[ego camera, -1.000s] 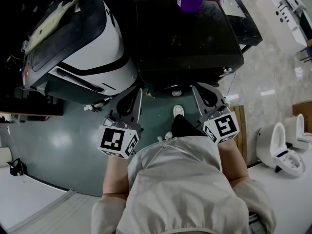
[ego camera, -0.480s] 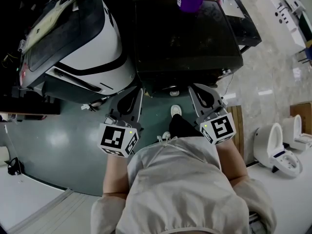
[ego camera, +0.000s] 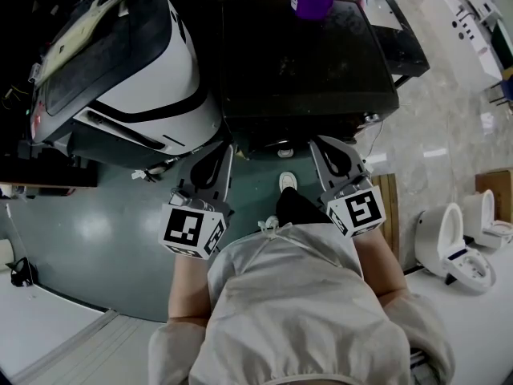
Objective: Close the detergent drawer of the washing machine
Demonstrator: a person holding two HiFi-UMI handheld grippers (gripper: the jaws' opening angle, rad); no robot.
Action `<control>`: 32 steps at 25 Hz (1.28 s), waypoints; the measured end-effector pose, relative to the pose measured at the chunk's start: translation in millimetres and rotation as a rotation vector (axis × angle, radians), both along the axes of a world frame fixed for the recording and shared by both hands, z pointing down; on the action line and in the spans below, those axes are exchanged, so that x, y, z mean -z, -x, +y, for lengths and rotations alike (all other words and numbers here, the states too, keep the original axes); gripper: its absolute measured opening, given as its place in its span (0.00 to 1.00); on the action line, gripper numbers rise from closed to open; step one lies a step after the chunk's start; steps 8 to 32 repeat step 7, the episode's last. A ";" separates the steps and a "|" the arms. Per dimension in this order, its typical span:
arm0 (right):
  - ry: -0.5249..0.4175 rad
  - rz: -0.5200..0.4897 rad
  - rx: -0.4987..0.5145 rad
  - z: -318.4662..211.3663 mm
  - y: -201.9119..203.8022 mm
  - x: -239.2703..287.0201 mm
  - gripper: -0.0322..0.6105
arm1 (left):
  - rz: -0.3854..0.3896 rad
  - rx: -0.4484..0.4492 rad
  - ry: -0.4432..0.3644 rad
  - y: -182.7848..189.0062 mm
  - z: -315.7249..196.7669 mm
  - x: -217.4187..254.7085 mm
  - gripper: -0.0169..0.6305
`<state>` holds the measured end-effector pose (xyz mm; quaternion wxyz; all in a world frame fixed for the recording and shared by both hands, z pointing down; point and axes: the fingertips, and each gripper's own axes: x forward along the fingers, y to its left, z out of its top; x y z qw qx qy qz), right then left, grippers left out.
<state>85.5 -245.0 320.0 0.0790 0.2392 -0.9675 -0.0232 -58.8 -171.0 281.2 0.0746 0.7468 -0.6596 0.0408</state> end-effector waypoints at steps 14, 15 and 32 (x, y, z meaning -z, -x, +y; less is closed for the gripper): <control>0.013 -0.013 -0.030 3.3 -7.0 -0.3 0.05 | -0.023 -0.013 0.017 -8.0 7.5 -8.3 0.05; 0.013 -0.013 -0.030 3.3 -7.0 -0.3 0.05 | -0.023 -0.013 0.017 -8.0 7.5 -8.3 0.05; 0.013 -0.013 -0.030 3.3 -7.0 -0.3 0.05 | -0.023 -0.013 0.017 -8.0 7.5 -8.3 0.05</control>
